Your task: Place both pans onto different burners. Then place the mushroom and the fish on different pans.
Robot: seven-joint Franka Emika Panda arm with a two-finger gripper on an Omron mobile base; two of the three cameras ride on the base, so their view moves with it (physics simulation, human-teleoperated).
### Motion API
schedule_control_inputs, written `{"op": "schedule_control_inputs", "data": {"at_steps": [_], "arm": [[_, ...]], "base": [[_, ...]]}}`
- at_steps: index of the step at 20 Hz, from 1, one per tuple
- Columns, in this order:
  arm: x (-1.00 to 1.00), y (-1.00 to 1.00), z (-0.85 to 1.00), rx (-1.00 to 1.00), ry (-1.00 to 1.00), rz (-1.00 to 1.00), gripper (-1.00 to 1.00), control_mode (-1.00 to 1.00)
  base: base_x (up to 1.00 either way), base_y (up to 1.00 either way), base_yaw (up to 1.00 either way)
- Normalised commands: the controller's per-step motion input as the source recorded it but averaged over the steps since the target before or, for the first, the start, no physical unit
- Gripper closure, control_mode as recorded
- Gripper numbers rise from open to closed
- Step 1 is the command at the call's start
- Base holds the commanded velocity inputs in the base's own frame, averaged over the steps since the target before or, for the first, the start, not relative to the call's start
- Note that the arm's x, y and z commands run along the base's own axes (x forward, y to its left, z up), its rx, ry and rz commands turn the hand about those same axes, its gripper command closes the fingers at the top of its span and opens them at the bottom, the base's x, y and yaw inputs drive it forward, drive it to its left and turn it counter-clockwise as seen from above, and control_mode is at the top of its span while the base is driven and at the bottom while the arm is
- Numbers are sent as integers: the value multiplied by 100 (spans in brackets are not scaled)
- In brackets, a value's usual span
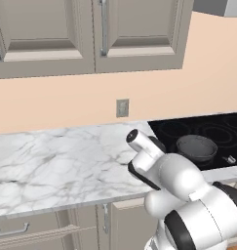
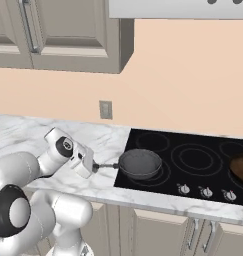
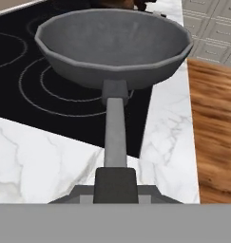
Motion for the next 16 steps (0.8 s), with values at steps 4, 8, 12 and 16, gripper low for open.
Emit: {"op": "schedule_control_inputs", "data": {"at_steps": [4,8,12,16], "arm": [[0,0,-4,0,0,-1,100,-100],[7,0,-11,0,0,0,100,-100],[20,-2,-8,0,0,0,100,-100],[22,-7,-9,0,0,0,100,-100]], "base": [[0,0,0],[0,0,0],[0,0,0],[0,0,0]]}}
